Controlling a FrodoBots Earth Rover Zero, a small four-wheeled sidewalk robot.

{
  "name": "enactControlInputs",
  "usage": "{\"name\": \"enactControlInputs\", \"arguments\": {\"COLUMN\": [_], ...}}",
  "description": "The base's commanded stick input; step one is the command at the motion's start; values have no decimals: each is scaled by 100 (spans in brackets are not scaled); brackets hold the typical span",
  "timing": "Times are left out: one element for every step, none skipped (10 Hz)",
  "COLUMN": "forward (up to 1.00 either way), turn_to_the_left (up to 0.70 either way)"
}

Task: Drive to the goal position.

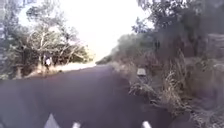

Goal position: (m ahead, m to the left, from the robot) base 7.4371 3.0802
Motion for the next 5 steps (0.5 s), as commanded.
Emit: {"name": "enactControlInputs", "arguments": {"forward": [85,85,85,85,85], "turn_to_the_left": [0,0,0,0,0]}}
